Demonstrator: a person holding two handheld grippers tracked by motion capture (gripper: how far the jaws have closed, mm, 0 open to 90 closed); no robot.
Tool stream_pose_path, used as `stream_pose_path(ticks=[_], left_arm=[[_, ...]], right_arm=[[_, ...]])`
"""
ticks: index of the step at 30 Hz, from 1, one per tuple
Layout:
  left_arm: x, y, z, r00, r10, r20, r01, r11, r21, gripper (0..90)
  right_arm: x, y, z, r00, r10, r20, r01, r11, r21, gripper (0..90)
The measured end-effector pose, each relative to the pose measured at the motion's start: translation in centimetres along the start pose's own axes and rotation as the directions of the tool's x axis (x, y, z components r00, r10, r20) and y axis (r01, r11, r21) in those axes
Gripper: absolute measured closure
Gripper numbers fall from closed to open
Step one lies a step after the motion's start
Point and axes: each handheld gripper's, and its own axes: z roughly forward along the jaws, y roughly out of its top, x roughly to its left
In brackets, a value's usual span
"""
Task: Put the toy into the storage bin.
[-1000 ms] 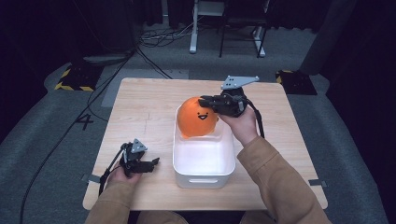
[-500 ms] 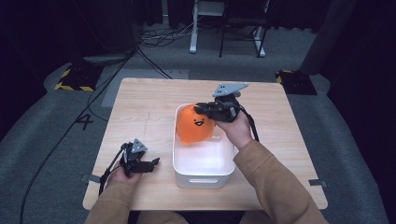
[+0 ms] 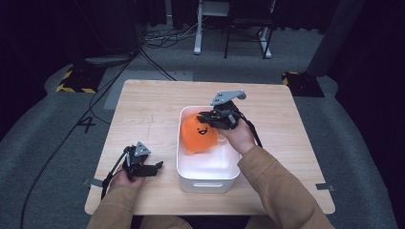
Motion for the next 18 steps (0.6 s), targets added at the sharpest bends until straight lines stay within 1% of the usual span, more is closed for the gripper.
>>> stream_pose_path(ticks=[1, 2, 4, 6, 9, 13, 14, 15, 16, 18], left_arm=[[0.0, 0.0, 0.0, 1.0000, 0.001, 0.000, -0.001, 1.0000, 0.000, 23.5], [0.0, 0.0, 0.0, 1.0000, 0.000, 0.000, 0.000, 1.0000, 0.000, 23.5], [0.0, 0.0, 0.0, 1.0000, 0.000, 0.000, 0.000, 1.0000, 0.000, 23.5], [0.0, 0.0, 0.0, 1.0000, 0.000, 0.000, 0.000, 1.0000, 0.000, 23.5], [0.0, 0.0, 0.0, 1.0000, 0.000, 0.000, 0.000, 1.0000, 0.000, 23.5], [0.0, 0.0, 0.0, 1.0000, 0.000, 0.000, 0.000, 1.0000, 0.000, 23.6], [0.0, 0.0, 0.0, 1.0000, 0.001, 0.000, -0.001, 1.0000, 0.000, 23.5], [0.0, 0.0, 0.0, 1.0000, 0.000, 0.000, 0.000, 1.0000, 0.000, 23.5], [0.0, 0.0, 0.0, 1.0000, 0.000, 0.000, 0.000, 1.0000, 0.000, 23.5], [0.0, 0.0, 0.0, 1.0000, 0.000, 0.000, 0.000, 1.0000, 0.000, 23.6]], right_arm=[[0.1, 0.0, 0.0, 1.0000, -0.007, 0.006, 0.007, 1.000, 0.011, 79.2], [0.2, 0.0, 0.0, 0.9997, -0.021, 0.008, 0.021, 1.000, 0.004, 79.1], [0.3, 0.1, 0.1, 0.9997, -0.023, 0.006, 0.023, 1.000, 0.009, 79.1], [0.5, 0.1, 0.3, 0.9995, -0.031, 0.005, 0.031, 0.999, 0.036, 79.1], [0.7, 0.2, 0.5, 0.9991, -0.043, 0.000, 0.043, 0.997, 0.059, 79.1], [0.9, 0.3, 0.8, 0.9986, -0.052, 0.000, 0.052, 0.995, 0.089, 78.9], [1.0, 0.3, 1.0, 0.9987, -0.052, 0.001, 0.051, 0.993, 0.107, 78.9], [1.0, 0.3, 1.0, 0.9987, -0.052, 0.001, 0.051, 0.993, 0.107, 78.9], [1.1, 0.3, 1.1, 0.9992, -0.041, 0.000, 0.041, 0.993, 0.108, 78.9], [1.3, 0.3, 1.2, 0.9988, -0.049, 0.006, 0.048, 0.991, 0.124, 78.9]])
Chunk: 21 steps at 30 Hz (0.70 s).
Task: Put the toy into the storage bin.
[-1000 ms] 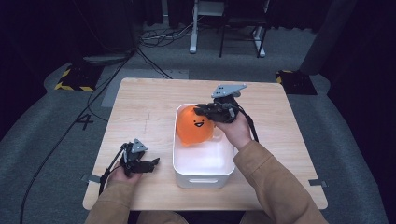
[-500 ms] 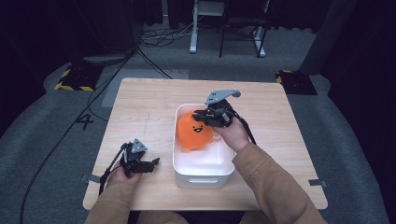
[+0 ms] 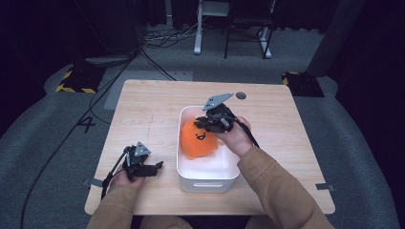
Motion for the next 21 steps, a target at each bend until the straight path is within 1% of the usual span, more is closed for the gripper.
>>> stream_pose_path(ticks=[1, 3, 6, 7, 10, 11, 14, 21], left_arm=[[0.00, 0.00, 0.00, 1.0000, 0.000, 0.000, 0.000, 1.0000, 0.000, 23.5], [-0.01, 0.00, 0.00, 1.0000, 0.002, 0.001, -0.002, 1.0000, 0.000, 23.5], [-0.01, 0.00, 0.01, 1.0000, 0.002, 0.003, -0.002, 1.0000, -0.001, 23.5], [-0.01, 0.00, 0.01, 1.0000, 0.002, 0.002, -0.002, 1.0000, 0.000, 23.5], [-0.03, -0.01, 0.03, 1.0000, 0.001, 0.009, -0.001, 1.0000, 0.000, 23.5], [-0.04, -0.01, 0.02, 1.0000, 0.000, 0.010, 0.000, 1.0000, 0.003, 23.5], [-0.03, 0.00, -0.01, 1.0000, 0.004, 0.004, -0.004, 1.0000, 0.002, 23.5], [-0.03, 0.00, -0.01, 1.0000, 0.005, 0.006, -0.005, 1.0000, 0.002, 23.5]], right_arm=[[0.08, 0.03, 0.21, 1.0000, -0.006, -0.002, 0.006, 1.000, 0.010, 78.8], [0.16, 0.06, 0.30, 1.0000, -0.002, 0.002, 0.002, 1.000, 0.017, 78.7], [0.18, 0.12, 0.51, 0.9999, -0.015, 0.003, 0.015, 0.999, 0.037, 78.1], [0.16, 0.13, 0.64, 1.0000, -0.002, -0.002, 0.002, 0.999, 0.048, 77.6], [0.14, 0.15, 0.70, 1.0000, 0.005, -0.001, -0.005, 0.999, 0.051, 77.3], [0.10, 0.17, 0.76, 1.0000, 0.006, -0.003, -0.006, 0.998, 0.061, 77.0], [0.08, 0.18, 0.81, 0.9999, 0.009, -0.005, -0.009, 0.998, 0.063, 76.3], [-0.14, 0.19, 0.75, 0.9993, 0.033, -0.015, -0.032, 0.998, 0.057, 70.5]])
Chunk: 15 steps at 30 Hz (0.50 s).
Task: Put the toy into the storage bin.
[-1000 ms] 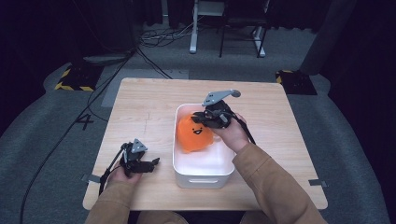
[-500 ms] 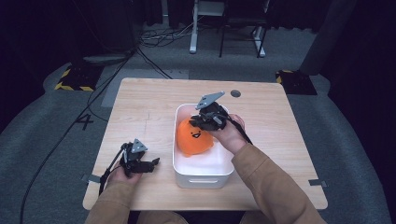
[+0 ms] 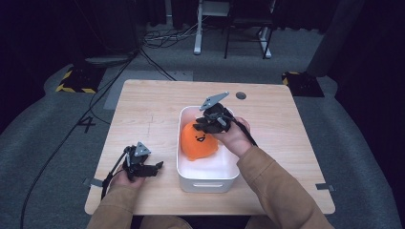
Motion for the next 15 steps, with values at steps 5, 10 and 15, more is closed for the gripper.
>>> stream_pose_path(ticks=[5, 10, 15], left_arm=[[0.00, 0.00, 0.00, 1.0000, 0.001, 0.001, -0.001, 1.0000, 0.000, 23.5], [0.00, 0.00, 0.00, 1.0000, 0.001, 0.001, -0.001, 1.0000, 0.000, 23.5], [0.00, 0.00, 0.00, 1.0000, 0.001, 0.001, -0.001, 1.0000, 0.000, 23.5]], right_arm=[[-0.16, -0.04, -0.10, 0.9999, 0.007, -0.010, -0.007, 1.000, -0.008, 68.1], [-0.17, -0.03, -0.18, 0.9998, 0.013, -0.013, -0.013, 1.000, -0.015, 66.4], [-0.38, -0.09, -0.68, 0.9999, 0.015, -0.007, -0.015, 0.999, -0.046, 63.4]])
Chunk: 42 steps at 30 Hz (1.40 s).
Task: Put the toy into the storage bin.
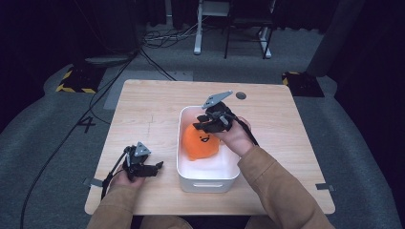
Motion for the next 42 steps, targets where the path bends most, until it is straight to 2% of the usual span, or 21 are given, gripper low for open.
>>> stream_pose_path(ticks=[12, 20, 25, 28, 35, 37, 39, 42], left_arm=[[0.0, 0.0, 0.0, 1.0000, 0.000, 0.000, 0.000, 1.0000, 0.000, 23.5], [0.0, 0.0, 0.0, 1.0000, 0.000, 0.000, 0.000, 1.0000, 0.000, 23.5], [0.0, 0.0, 0.0, 1.0000, 0.000, 0.000, 0.000, 1.0000, 0.000, 23.5], [0.0, 0.0, 0.0, 1.0000, 0.000, 0.000, 0.000, 1.0000, 0.000, 23.5], [0.0, 0.0, 0.0, 1.0000, 0.002, 0.005, -0.002, 1.0000, 0.000, 23.0], [0.2, -0.1, -0.1, 0.9998, -0.004, 0.018, 0.003, 1.0000, 0.006, 22.9], [0.4, -0.2, -0.2, 0.9999, 0.001, 0.010, -0.001, 1.0000, 0.001, 22.8], [0.9, -0.4, -0.3, 0.9998, 0.005, 0.020, -0.005, 1.0000, 0.002, 22.8]], right_arm=[[-0.3, 0.0, -1.4, 1.0000, 0.010, 0.002, -0.010, 0.998, -0.069, 62.2], [-0.6, -0.3, -3.9, 0.9996, 0.029, 0.004, -0.028, 0.993, -0.118, 62.0], [-1.1, -0.8, -6.3, 0.9988, 0.048, 0.011, -0.045, 0.982, -0.184, 60.7], [-1.4, -1.2, -7.6, 0.9981, 0.057, 0.025, -0.050, 0.977, -0.208, 59.1], [-2.4, -2.5, -9.6, 0.9948, 0.083, 0.059, -0.069, 0.975, -0.212, 54.0], [-2.7, -3.1, -10.2, 0.9927, 0.102, 0.065, -0.085, 0.972, -0.218, 52.0], [-3.0, -3.5, -10.8, 0.9901, 0.117, 0.077, -0.098, 0.971, -0.220, 49.3], [-3.5, -4.4, -11.7, 0.9856, 0.129, 0.109, -0.103, 0.970, -0.221, 44.4]])
